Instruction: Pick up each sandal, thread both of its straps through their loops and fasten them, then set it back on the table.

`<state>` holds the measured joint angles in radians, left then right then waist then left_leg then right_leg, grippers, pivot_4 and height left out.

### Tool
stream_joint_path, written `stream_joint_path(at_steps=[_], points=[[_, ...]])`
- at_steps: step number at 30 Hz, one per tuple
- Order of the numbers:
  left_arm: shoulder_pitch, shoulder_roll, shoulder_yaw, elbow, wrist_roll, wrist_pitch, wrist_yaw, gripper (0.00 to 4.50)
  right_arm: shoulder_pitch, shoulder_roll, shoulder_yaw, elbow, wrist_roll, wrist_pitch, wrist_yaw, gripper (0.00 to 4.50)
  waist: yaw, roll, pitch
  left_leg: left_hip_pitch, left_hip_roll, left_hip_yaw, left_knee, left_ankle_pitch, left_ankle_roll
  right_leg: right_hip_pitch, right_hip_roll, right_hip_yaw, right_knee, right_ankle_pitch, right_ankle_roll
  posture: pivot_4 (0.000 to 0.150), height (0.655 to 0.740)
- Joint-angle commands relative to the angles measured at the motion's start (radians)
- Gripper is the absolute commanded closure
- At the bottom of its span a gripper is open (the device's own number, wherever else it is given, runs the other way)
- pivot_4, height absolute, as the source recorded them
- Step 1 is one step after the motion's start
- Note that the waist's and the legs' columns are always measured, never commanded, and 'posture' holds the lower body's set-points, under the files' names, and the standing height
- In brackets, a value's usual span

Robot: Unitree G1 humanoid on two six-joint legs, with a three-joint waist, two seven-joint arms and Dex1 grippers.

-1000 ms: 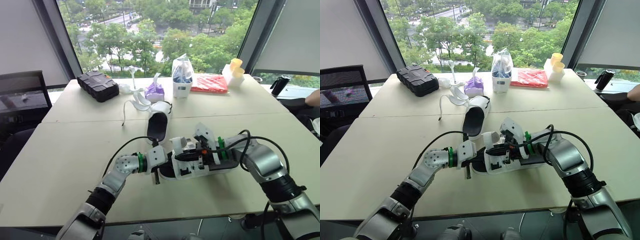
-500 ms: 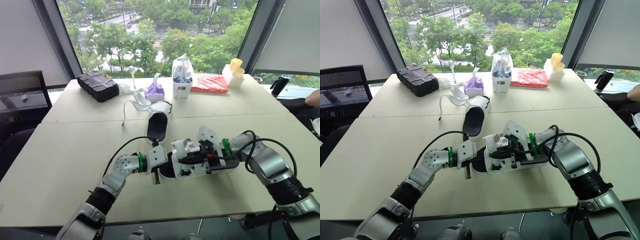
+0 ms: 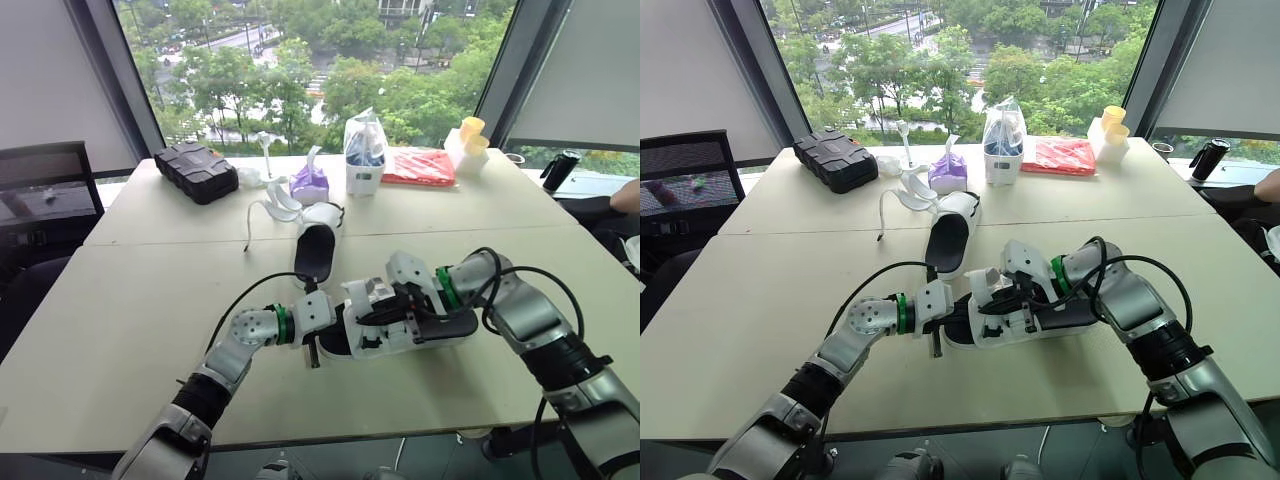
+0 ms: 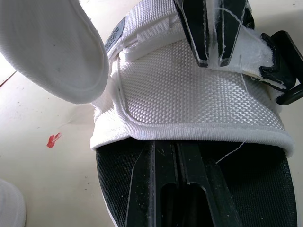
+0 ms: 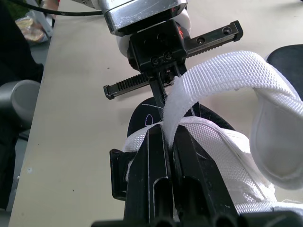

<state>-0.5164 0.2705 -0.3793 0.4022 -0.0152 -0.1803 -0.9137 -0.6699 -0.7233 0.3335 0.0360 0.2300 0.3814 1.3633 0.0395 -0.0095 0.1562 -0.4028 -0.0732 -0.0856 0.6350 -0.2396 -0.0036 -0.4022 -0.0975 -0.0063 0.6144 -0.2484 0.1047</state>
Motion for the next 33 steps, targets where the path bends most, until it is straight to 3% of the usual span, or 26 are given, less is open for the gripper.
stream_joint_path(at_steps=[1, 15, 33], points=[[0.041, 0.019, -0.045, 0.097, 0.074, 0.047, -0.003, 4.5, -0.039, -0.001, -0.005, 0.025, -0.016, -0.04, 0.033, 4.45, 0.0, 0.0, 0.0, 0.0, 0.0, 0.0, 0.0, 0.0, 0.0, 0.0, 0.0, 0.0, 0.0, 0.0, 0.0, 0.15, 0.74], [0.049, 0.018, -0.045, 0.086, 0.074, 0.049, 0.003, 4.5, -0.132, 0.034, 0.048, 0.111, -0.078, -0.127, 0.135, 4.45, 0.0, 0.0, 0.0, 0.0, 0.0, 0.0, 0.0, 0.0, 0.0, 0.0, 0.0, 0.0, 0.001, 0.0, 0.0, 0.15, 0.74], [0.06, 0.018, -0.044, 0.081, 0.074, 0.05, 0.012, 4.5, -0.114, 0.046, 0.103, 0.085, -0.124, -0.166, 0.197, 4.45, 0.0, 0.0, 0.0, 0.003, 0.0, 0.0, 0.0, 0.0, 0.0, 0.001, 0.0, 0.0, 0.001, 0.0, 0.0, 0.15, 0.74]])
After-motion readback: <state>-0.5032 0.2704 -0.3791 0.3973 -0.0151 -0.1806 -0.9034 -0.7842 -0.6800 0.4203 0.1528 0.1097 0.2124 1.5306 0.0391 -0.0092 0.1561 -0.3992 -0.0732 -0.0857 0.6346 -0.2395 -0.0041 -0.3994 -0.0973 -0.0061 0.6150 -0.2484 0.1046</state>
